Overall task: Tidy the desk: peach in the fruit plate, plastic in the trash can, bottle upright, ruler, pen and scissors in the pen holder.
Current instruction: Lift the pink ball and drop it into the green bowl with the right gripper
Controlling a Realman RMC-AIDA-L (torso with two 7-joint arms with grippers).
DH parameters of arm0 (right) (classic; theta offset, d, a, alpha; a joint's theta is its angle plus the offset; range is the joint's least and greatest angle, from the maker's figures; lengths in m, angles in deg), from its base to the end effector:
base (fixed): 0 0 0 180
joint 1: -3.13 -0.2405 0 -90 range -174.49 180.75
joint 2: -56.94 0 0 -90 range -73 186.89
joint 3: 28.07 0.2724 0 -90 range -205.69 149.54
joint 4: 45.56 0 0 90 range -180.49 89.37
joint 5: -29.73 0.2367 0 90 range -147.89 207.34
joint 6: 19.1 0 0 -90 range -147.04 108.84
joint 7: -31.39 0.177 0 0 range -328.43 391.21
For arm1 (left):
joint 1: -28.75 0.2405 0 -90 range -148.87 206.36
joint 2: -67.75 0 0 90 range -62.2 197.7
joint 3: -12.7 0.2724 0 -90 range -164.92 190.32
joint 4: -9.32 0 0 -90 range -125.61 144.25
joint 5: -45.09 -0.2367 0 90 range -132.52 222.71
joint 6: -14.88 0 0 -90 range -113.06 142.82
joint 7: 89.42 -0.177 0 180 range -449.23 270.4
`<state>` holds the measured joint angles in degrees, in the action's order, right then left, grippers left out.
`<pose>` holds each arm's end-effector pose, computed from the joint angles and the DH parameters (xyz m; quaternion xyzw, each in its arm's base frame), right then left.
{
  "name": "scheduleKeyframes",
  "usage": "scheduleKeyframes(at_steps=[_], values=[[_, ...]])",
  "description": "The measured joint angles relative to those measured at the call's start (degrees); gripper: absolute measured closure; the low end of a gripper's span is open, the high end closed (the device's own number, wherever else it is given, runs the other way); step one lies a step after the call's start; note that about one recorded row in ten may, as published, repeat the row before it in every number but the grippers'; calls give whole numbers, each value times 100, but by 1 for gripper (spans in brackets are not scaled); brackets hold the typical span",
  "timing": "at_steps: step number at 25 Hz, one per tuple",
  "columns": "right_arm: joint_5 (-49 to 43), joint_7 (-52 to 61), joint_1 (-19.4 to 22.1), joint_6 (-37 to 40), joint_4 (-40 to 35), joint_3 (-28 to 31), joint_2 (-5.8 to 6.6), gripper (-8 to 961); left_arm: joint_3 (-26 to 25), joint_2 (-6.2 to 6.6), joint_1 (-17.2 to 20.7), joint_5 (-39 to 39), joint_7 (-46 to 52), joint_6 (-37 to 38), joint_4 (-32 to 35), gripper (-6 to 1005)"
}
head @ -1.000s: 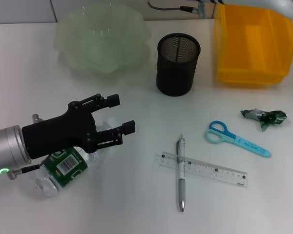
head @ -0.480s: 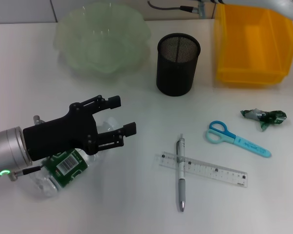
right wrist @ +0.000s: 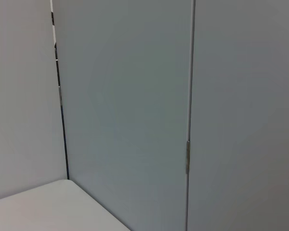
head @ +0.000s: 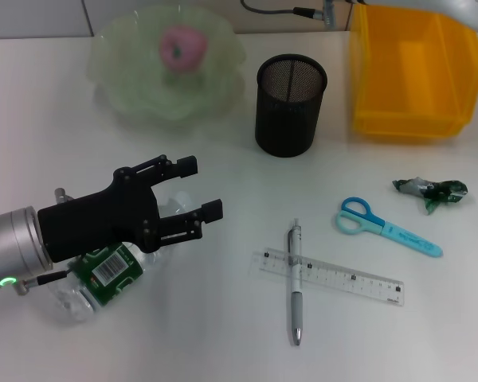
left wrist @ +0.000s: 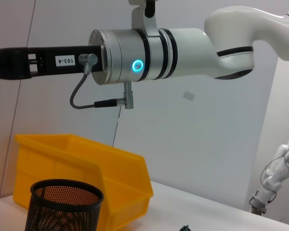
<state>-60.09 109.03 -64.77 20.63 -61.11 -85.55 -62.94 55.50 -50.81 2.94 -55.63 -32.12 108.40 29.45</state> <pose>0.0635 0.5429 -0.1101 -0.9189 0.1587 0.2229 0.2841 -0.2867 0.3155 -0.0699 -0.9099 -0.1708 -0.3541 0.1325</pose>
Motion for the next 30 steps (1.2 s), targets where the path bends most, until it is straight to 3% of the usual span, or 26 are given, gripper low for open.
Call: scheduleKeyframes(at_steps=[30], values=[[-27,138,-9,33,130,-159,1,222,-1,0,-3,0,0,9,0,184]])
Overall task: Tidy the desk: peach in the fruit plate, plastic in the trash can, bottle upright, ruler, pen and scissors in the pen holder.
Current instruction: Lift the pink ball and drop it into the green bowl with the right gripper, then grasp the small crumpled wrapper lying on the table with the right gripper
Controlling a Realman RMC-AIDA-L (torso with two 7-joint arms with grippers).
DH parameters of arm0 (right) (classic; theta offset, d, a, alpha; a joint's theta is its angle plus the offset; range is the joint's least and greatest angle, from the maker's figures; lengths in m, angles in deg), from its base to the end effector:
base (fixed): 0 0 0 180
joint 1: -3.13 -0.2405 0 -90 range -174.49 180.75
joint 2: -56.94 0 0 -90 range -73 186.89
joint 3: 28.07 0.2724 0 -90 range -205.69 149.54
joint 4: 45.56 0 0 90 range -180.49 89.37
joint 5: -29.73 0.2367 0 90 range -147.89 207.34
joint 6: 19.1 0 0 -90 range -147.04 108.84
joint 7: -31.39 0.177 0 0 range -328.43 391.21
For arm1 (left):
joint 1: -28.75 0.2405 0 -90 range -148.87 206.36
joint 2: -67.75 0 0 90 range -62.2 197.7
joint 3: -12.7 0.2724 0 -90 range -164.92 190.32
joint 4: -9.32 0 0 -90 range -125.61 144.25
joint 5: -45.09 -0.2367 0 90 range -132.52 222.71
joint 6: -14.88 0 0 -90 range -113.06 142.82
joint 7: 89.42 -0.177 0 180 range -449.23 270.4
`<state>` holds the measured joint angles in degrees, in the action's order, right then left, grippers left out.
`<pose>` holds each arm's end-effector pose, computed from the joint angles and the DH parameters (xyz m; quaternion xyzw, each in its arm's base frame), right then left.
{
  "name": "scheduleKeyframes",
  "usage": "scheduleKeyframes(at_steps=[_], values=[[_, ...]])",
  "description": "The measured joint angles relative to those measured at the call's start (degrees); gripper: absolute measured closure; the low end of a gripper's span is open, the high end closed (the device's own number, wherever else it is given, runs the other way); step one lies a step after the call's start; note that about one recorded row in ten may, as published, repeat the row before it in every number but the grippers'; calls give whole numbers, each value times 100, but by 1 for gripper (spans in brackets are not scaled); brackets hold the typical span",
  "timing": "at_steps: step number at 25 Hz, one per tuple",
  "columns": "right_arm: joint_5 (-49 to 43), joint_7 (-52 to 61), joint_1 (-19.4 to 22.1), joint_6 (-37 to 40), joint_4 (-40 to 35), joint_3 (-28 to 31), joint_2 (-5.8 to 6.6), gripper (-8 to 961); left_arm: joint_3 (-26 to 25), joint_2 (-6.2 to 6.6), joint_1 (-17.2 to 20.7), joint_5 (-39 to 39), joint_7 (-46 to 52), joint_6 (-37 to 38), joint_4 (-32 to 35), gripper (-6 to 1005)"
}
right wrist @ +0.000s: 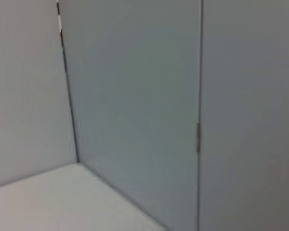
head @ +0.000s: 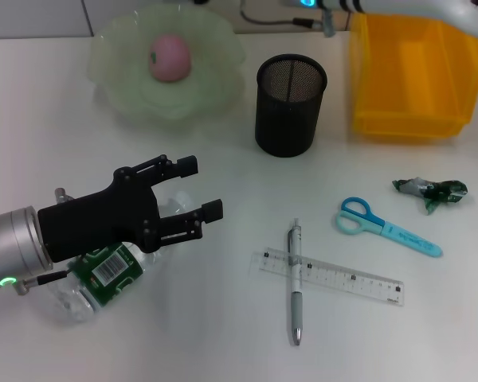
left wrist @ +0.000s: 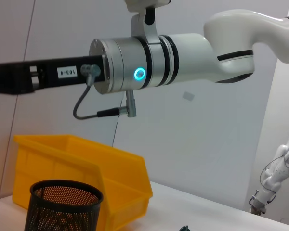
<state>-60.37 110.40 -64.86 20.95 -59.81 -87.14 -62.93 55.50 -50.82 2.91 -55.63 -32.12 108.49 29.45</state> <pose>0.0693 0.5370 -0.1188 -0.9244 0.1671 0.2109 0.2705 -0.2863 0.3155 -0.0699 -0.9099 -0.1703 -0.3547 0.1318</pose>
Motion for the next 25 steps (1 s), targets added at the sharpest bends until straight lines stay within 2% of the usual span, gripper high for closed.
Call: scheduleKeyframes(at_steps=[2,4,5,7,9,25], values=[[-7,226,-9,-20,6,-282,7,221,0,0,0,0,0,0,0,184],[-11,705,-14,-99,-23,-913,34,221,0,0,0,0,0,2,0,184],[-11,705,-14,-99,-23,-913,34,221,0,0,0,0,0,4,0,184],[-23,1229,-36,-318,-33,-1531,51,221,0,0,3,0,0,8,0,184],[-30,1389,-36,-342,-38,-1707,55,222,0,0,6,0,0,8,0,184],[-41,1468,22,-367,-111,-1756,61,221,0,0,9,0,0,9,0,184]])
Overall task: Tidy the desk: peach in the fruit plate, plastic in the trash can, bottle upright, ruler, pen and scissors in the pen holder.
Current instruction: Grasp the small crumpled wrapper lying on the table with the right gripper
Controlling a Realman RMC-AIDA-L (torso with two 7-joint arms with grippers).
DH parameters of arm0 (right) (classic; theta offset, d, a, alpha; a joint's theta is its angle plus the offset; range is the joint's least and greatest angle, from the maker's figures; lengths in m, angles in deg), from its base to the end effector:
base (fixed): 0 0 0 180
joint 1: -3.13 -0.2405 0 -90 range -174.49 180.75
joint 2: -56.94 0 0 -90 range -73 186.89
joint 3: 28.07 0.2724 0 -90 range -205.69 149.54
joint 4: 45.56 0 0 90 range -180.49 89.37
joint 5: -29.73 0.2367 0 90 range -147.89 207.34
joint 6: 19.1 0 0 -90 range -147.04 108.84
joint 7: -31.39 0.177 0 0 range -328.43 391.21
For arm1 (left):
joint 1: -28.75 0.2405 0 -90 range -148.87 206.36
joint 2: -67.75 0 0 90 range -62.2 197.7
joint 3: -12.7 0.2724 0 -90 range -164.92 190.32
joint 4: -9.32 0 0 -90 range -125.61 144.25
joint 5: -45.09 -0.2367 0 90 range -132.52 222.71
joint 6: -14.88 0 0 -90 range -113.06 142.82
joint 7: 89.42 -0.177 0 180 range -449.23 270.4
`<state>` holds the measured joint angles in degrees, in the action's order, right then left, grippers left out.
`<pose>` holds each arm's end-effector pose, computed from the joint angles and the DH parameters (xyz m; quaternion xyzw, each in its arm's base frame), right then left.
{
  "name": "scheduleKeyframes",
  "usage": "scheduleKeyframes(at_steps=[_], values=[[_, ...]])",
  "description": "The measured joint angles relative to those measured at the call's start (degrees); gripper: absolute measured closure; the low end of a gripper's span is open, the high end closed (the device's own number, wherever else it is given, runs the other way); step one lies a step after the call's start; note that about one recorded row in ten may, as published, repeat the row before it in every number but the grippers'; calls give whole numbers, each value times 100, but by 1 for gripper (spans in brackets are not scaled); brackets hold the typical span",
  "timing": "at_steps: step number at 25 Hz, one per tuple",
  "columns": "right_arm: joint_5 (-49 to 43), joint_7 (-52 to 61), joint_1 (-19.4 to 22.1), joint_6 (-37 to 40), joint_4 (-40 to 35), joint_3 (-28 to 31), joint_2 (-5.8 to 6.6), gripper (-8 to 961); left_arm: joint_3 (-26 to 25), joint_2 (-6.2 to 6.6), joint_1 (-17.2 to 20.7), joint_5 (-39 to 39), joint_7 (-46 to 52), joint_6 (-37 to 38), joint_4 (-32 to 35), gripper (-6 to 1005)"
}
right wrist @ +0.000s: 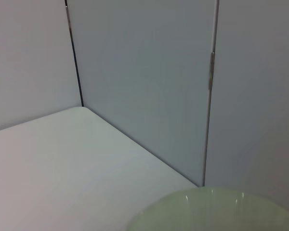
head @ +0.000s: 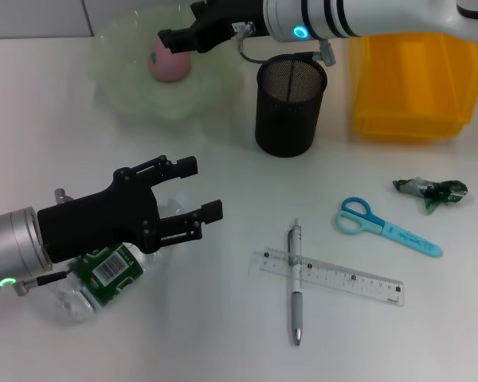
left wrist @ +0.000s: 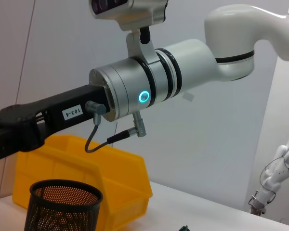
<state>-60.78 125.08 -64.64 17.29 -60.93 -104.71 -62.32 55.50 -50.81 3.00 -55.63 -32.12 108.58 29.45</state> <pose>0.0839 0.5255 -0.1405 -0.9407 0.1897 0.1328 0.2481 -0.2866 0.3149 -0.0697 -0.9097 -0.1707 -0.3550 0.1316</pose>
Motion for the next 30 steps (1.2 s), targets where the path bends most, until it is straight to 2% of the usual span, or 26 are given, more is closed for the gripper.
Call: scheduleKeyframes(at_steps=[4,6,7,8,10,11,12,14,15,17,18,19,22,23,24,28,30], values=[[-3,64,231,89,-318,42,3,221,1,0,5,0,0,4,0,184],[-125,414,591,343,-854,17,54,221,1,0,20,0,-32,4,0,184],[-125,414,591,343,-854,17,54,221,1,0,27,0,-53,4,0,184],[-502,820,845,580,-1237,39,94,221,1,0,37,2,-81,5,0,184],[-675,989,938,672,-1387,52,106,222,0,0,38,5,-82,6,0,184],[-999,1285,1148,886,-1698,64,126,222,1,0,40,6,-83,6,0,184],[-999,1285,1148,886,-1698,64,126,222,1,0,41,8,-83,6,0,184],[-1193,1495,1542,1274,-2190,96,143,221,1,0,41,8,-84,7,0,183],[-1193,1495,1542,1274,-2190,96,143,221,1,3,41,9,-84,8,0,183],[-1210,1525,1902,1561,-2614,168,143,221,1,5,29,9,-84,8,0,183],[-1212,1515,2308,1815,-3054,300,119,221,0,5,25,10,-82,9,0,183],[-1212,1515,2308,1815,-3054,300,119,221,0,6,13,10,-74,9,0,183],[-1214,1453,2954,2277,-3794,539,49,222,1,7,0,10,-59,9,0,184],[-1215,1446,3340,2571,-4240,667,26,222,1,8,-2,10,-54,6,0,184],[-1215,1446,3340,2571,-4240,667,26,222,0,9,-5,10,-49,0,0,184],[-1217,1443,4014,3339,-4909,1062,20,222,1,9,-32,10,-39,-22,0,184],[-1225,1433,4088,3525,-4957,1207,19,222,1,9,-42,9,-37,-23,0,183]])
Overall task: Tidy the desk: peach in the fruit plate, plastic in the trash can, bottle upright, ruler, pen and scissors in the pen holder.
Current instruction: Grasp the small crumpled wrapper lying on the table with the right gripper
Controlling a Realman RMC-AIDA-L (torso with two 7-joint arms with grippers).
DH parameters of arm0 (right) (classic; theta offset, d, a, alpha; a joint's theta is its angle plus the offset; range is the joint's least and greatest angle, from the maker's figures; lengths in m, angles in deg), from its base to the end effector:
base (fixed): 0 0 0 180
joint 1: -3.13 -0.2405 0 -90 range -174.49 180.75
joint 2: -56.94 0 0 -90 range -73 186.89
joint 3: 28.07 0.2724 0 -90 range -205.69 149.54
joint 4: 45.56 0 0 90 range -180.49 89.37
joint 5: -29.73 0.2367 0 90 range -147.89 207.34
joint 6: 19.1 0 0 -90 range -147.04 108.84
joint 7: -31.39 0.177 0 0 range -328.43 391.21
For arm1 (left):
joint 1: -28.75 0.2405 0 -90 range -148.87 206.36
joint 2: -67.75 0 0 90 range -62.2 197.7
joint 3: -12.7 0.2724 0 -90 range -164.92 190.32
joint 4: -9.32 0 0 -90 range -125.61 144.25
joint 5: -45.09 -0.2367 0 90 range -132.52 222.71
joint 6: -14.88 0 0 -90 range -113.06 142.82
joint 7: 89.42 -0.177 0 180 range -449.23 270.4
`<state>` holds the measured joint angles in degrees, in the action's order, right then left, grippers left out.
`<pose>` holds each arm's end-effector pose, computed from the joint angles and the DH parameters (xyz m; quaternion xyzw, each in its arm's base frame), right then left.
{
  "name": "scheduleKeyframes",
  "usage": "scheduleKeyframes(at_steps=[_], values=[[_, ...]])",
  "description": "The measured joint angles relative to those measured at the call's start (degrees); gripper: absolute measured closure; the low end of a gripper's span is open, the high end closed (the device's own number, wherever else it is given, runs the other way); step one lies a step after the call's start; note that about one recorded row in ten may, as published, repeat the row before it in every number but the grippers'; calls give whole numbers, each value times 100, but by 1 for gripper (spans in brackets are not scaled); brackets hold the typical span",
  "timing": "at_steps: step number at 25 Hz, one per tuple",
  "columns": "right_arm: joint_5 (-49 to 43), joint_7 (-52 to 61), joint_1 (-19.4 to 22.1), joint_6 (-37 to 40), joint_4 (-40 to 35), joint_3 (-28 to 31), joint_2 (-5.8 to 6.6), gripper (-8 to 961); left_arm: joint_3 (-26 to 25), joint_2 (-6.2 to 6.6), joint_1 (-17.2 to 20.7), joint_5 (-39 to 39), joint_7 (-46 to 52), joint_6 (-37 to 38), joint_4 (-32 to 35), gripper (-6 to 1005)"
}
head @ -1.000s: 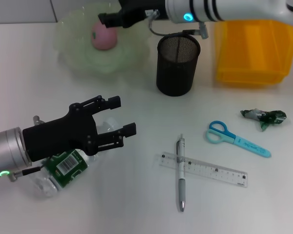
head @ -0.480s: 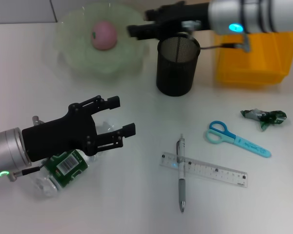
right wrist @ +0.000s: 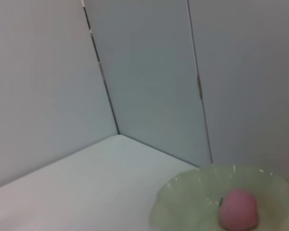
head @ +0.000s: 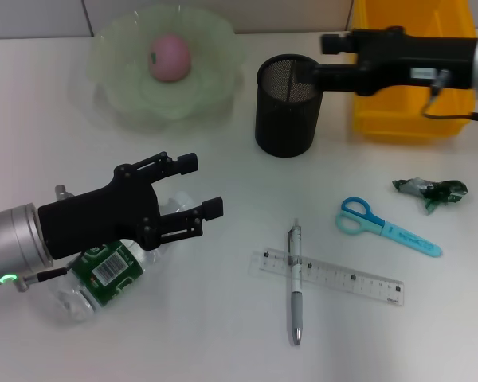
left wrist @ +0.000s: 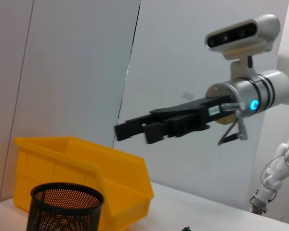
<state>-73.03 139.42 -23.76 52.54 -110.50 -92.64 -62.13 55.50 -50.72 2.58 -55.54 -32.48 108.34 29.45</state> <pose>0.1837 0.4244 -0.0042 -0.9244 0.2293 0.2301 0.2001 -0.2852 0.3178 -0.0691 -0.9109 -0.1651 -0.3537 0.1338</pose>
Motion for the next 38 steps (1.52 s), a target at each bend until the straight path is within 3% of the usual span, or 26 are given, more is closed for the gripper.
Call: scheduleKeyframes(at_steps=[3,11,29,38], values=[[-106,-50,122,726,-45,670,10,221,0,0,-15,0,7,6,0,183],[-809,-537,306,1474,11,1608,30,221,0,-8,-20,-1,10,18,0,183],[-1633,-1042,563,1589,136,1925,16,222,236,8,-1,-56,-153,77,36,183],[-2558,-810,350,2069,-613,1930,50,224,484,26,-17,-80,-348,249,67,183]])
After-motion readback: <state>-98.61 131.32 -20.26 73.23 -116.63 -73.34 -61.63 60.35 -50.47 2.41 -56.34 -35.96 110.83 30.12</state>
